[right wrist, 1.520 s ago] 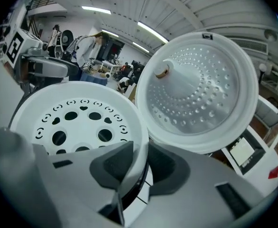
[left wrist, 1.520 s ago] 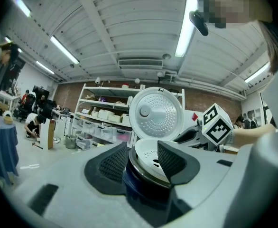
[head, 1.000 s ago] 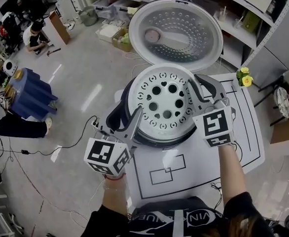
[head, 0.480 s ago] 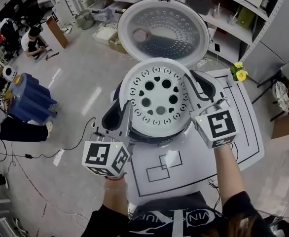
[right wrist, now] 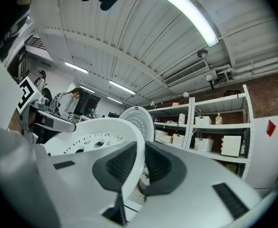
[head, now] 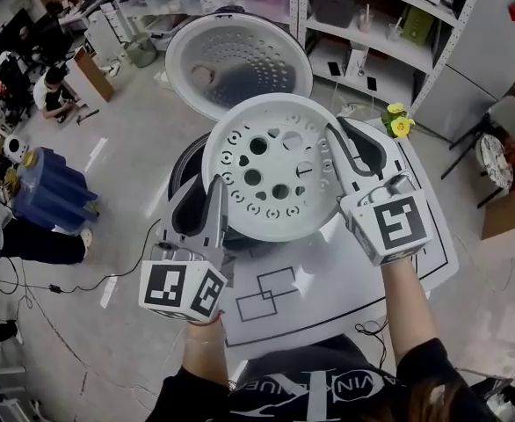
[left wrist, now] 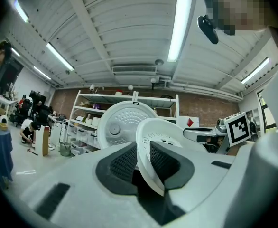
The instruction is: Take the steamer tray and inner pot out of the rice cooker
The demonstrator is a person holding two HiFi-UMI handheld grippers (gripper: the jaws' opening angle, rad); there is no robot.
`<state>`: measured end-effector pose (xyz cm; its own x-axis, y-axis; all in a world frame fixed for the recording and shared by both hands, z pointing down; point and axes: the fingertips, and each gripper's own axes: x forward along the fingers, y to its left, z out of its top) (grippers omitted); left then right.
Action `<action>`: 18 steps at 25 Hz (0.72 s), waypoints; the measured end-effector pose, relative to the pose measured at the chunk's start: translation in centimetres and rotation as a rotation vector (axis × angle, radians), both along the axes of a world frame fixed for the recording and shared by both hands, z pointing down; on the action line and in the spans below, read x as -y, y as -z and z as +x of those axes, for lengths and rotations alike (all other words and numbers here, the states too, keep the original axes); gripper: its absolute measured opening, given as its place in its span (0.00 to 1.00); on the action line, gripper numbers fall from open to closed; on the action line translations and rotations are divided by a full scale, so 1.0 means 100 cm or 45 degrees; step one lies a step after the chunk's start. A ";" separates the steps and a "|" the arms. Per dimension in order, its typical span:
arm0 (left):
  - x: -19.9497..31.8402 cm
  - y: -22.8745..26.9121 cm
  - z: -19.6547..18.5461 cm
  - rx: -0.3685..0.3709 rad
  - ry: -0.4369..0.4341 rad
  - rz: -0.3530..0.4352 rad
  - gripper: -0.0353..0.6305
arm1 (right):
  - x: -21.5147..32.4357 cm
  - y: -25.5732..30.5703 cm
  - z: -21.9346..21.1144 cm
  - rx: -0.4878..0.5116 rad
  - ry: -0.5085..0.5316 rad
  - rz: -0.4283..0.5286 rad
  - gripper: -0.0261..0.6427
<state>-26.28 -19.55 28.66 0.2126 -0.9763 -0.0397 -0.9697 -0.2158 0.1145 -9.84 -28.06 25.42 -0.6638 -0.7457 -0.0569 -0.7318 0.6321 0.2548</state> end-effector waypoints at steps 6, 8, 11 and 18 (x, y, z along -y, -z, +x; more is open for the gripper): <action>-0.005 0.016 0.013 -0.023 -0.157 0.008 0.18 | -0.021 0.018 0.019 -0.031 -0.130 0.016 0.12; 0.002 0.013 0.040 -0.024 -0.205 -0.001 0.18 | -0.019 0.012 0.050 -0.028 -0.185 -0.009 0.12; 0.017 -0.001 0.098 -0.016 -0.284 -0.026 0.18 | -0.013 -0.008 0.112 -0.015 -0.271 -0.058 0.12; 0.043 -0.023 0.186 -0.008 -0.427 -0.094 0.18 | -0.002 -0.040 0.205 -0.015 -0.412 -0.147 0.12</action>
